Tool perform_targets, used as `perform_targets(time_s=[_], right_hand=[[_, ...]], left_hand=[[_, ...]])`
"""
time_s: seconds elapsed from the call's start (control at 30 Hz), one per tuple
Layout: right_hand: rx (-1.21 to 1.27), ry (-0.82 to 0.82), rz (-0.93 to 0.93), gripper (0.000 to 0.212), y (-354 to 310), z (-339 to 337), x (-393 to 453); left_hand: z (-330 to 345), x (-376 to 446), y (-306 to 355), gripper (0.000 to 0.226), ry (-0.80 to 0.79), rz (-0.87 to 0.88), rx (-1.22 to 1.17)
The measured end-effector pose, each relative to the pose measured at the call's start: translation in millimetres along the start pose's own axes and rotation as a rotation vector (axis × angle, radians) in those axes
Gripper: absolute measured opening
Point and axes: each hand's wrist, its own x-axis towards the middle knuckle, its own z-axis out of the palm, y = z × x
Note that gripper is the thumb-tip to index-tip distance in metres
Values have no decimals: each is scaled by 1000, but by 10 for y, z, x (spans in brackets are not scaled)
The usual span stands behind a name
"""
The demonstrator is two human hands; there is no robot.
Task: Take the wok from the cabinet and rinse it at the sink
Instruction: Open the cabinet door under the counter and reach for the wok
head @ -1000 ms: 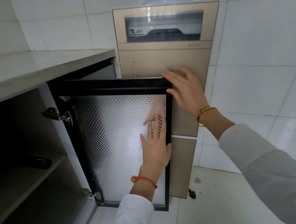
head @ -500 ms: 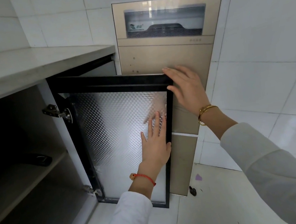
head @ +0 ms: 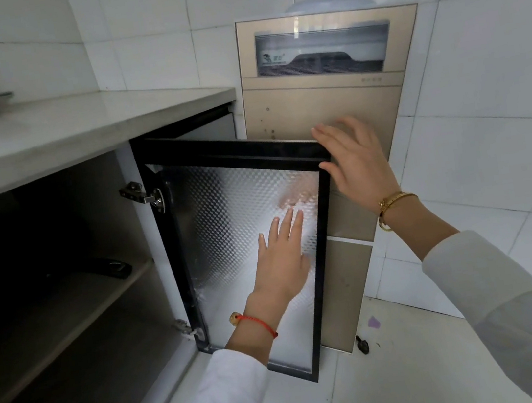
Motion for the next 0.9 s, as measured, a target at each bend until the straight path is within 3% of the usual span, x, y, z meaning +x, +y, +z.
perform_targets(time_s=[0.23, 0.47, 0.9], right_hand=[[48, 62, -98, 46, -394, -198, -18], [340, -8, -100, 41, -1027, -189, -87], [557, -208, -287, 42, -2437, 459, 148]], left_hand=[[-351, -358, -185, 70, 141, -40, -22], [-846, -871, -455, 61, 290, -106, -73], [-1267, -1729, -1526, 56, 389, -552, 7]])
